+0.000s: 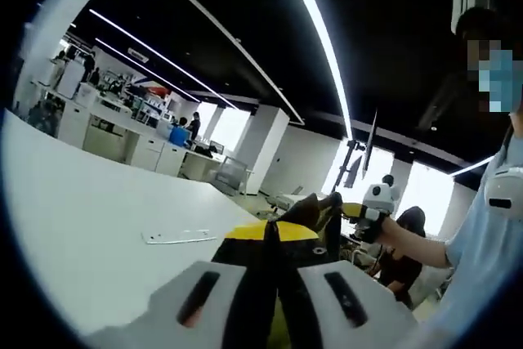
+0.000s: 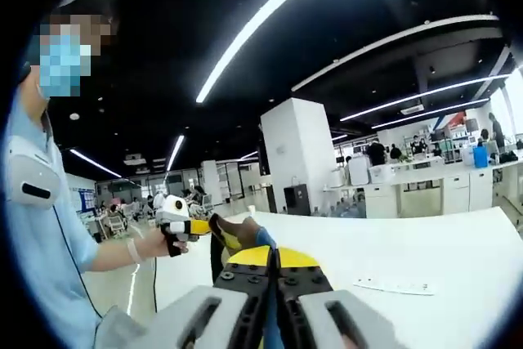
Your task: Fold the garment on the visible template until the final outline fits inside the template.
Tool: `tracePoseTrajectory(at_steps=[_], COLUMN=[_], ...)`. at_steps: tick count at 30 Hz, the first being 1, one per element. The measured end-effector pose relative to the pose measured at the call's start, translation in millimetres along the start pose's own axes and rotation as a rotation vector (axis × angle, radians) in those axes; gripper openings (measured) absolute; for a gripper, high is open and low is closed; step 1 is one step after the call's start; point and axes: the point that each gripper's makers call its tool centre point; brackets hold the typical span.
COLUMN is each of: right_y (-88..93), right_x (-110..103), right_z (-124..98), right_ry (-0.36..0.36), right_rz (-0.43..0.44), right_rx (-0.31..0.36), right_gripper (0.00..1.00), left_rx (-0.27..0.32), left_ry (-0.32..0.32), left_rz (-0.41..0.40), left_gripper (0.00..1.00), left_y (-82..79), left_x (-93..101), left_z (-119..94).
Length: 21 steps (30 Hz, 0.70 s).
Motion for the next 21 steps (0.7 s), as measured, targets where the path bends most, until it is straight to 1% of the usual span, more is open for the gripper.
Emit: tracePoseTrajectory(at_steps=[2,3,6,10,11,12,13,14,15,17,18,19,20,21], right_y=[5.5,9.6,18.4,38.7,44.1,51.7,54.7,63.5,70.1,86.9,93.0,100.6,111.4,115.6], right_x=[8.1,15.8,32.7,61.8,68.6,76.8,80.4,92.2,97.7,116.0,121.2,131.1,135.7,141.0], right_z=[5.1,9.6,20.5,34.8,37.8,43.0,44.5,48.7,51.5,58.0,61.7,66.8,69.1,73.0], right_ry=[0.004,0.006,0.01,0.025,0.032,0.033,0.037,0.058,0.056,0.081,0.074,0.078,0.098,0.097], right_rz=[-0.002,0.012,0.026,0.035,0.057,0.061,0.06,0.062,0.047,0.028,0.02,0.03,0.059,0.06], right_rx=[-0.007,-0.018,-0.036,-0.085,-0.095,-0.111,-0.119,-0.149,-0.173,-0.23,-0.245,-0.253,-0.276,-0.276], right_gripper=[0.0,0.0,0.0,0.0,0.0,0.0,0.0,0.0,0.0,0.0,0.0,0.0,0.0,0.0], left_rx=[-0.026,-0.037,-0.052,-0.076,-0.084,-0.094,-0.104,-0.127,-0.138,-0.16,-0.178,-0.196,-0.218,-0.225], left_ry=[-0.015,-0.024,-0.032,-0.048,-0.057,-0.062,-0.06,-0.071,-0.076,-0.084,-0.09,-0.096,-0.113,-0.119], left_rz=[0.0,-0.01,-0.015,-0.042,-0.057,-0.068,-0.06,-0.057,-0.055,-0.064,-0.078,-0.095,-0.086,-0.092], left_gripper=[0.0,0.0,0.0,0.0,0.0,0.0,0.0,0.0,0.0,0.0,0.0,0.0,0.0,0.0], left_y=[7.5,10.5,16.9,28.9,33.5,37.5,41.5,49.0,53.6,64.1,70.9,76.4,83.9,87.8], left_x=[-13.7,-19.7,-35.3,-64.4,-74.6,-80.9,-86.0,-96.0,-102.2,-119.8,-132.0,-140.0,-152.6,-158.5], left_z=[8.1,11.3,20.8,36.0,40.6,44.5,48.0,53.7,57.5,68.3,74.9,78.6,84.1,88.1])
Point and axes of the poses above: the point that each gripper's makers call its tool centre point, and the gripper's own axes: z roughly forward along the fingers, x roughly to its right, y roughly out of its underside, and after that the axes turned 4 degrees about -y, right-handed
